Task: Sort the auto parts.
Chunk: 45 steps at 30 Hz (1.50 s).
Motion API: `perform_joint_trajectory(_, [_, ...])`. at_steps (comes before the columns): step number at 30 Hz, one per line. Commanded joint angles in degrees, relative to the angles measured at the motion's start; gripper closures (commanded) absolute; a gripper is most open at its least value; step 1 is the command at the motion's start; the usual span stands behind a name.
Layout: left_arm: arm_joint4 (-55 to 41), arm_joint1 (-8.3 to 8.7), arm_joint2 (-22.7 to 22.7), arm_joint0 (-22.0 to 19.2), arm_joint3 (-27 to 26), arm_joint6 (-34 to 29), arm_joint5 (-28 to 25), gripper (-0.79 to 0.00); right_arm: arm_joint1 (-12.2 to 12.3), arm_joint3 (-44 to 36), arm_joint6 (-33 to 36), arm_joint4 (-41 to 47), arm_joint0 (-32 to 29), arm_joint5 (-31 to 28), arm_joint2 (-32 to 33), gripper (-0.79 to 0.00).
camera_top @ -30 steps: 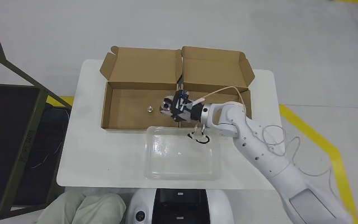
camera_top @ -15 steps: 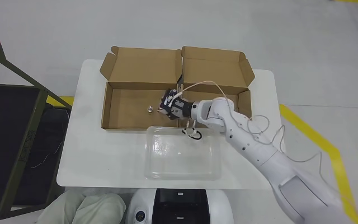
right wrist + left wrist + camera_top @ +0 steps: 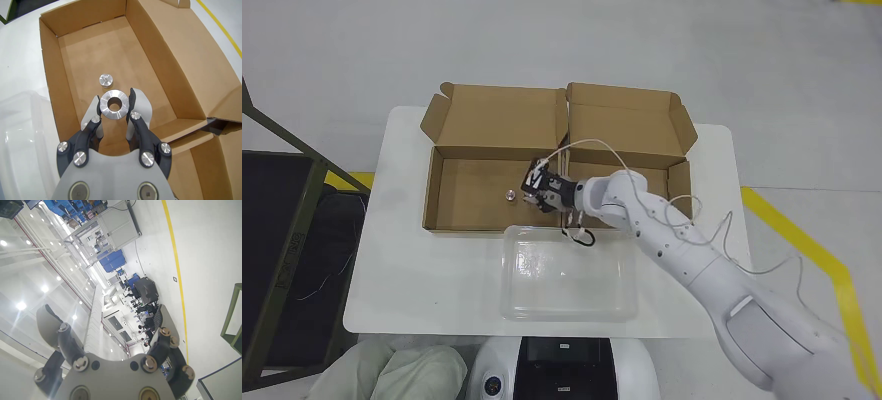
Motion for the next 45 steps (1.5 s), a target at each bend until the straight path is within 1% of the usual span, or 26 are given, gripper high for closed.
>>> perform_joint_trajectory(1, [0.0,0.0,0.0,0.0,0.0,0.0,0.0,-0.785,-0.54,1.32,-0.17,0.02,0.49,-0.09,-0.29,0.0])
perform_joint_trajectory(8, [0.0,0.0,0.0,0.0,0.0,0.0,0.0,-0.785,-2.57,5.33,-0.68,-0.08,1.96,-0.24,-1.32,0.0])
perform_joint_trajectory(11, [0.0,0.0,0.0,0.0,0.0,0.0,0.0,-0.785,-3.37,6.63,-0.92,-0.34,2.43,-0.24,-1.7,-0.018])
perform_joint_trajectory(14, [0.0,0.0,0.0,0.0,0.0,0.0,0.0,-0.785,-4.16,8.09,-1.2,-0.59,2.89,-0.42,-2.0,-0.049])
perform_joint_trajectory(15, [0.0,0.0,0.0,0.0,0.0,0.0,0.0,-0.785,-4.31,8.36,-1.26,-0.69,2.99,-0.47,-2.06,-0.071])
perform_joint_trajectory(19, [0.0,0.0,0.0,0.0,0.0,0.0,0.0,-0.785,-5.1,9.94,-1.85,-0.98,3.34,-0.69,-2.21,-0.194])
perform_joint_trajectory(25, [0.0,0.0,0.0,0.0,0.0,0.0,0.0,-0.785,-6.1,11.85,-2.65,-1.5,3.56,-1.22,-2.36,-0.212])
perform_joint_trajectory(28, [0.0,0.0,0.0,0.0,0.0,0.0,0.0,-0.785,-6.53,12.67,-2.92,-1.67,3.67,-1.43,-2.32,-0.237])
perform_joint_trajectory(29, [0.0,0.0,0.0,0.0,0.0,0.0,0.0,-0.785,-6.66,12.89,-3.08,-1.81,3.7,-1.56,-2.31,-0.259])
perform_joint_trajectory(31, [0.0,0.0,0.0,0.0,0.0,0.0,0.0,-0.785,-6.88,13.31,-3.31,-1.95,3.7,-1.79,-2.25,-0.348])
perform_joint_trajectory(32, [0.0,0.0,0.0,0.0,0.0,0.0,0.0,-0.785,-6.98,13.39,-3.43,-2.05,3.69,-1.93,-2.23,-0.379])
perform_joint_trajectory(33, [0.0,0.0,0.0,0.0,0.0,0.0,0.0,-0.785,-7.06,13.44,-3.54,-2.28,3.7,-1.99,-2.21,-0.428])
perform_joint_trajectory(35, [0.0,0.0,0.0,0.0,0.0,0.0,0.0,-0.785,-7.18,13.47,-3.76,-2.6,3.68,-2.08,-2.09,-0.554])
perform_joint_trajectory(38, [0.0,0.0,0.0,0.0,0.0,0.0,0.0,-0.785,-7.26,13.34,-4.07,-3.11,3.64,-2.25,-1.82,-0.597])
perform_joint_trajectory(45, [0.0,0.0,0.0,0.0,0.0,0.0,0.0,-0.785,-6.53,10.92,-5.16,-5.36,3.45,-2.5,-0.34,-0.603])
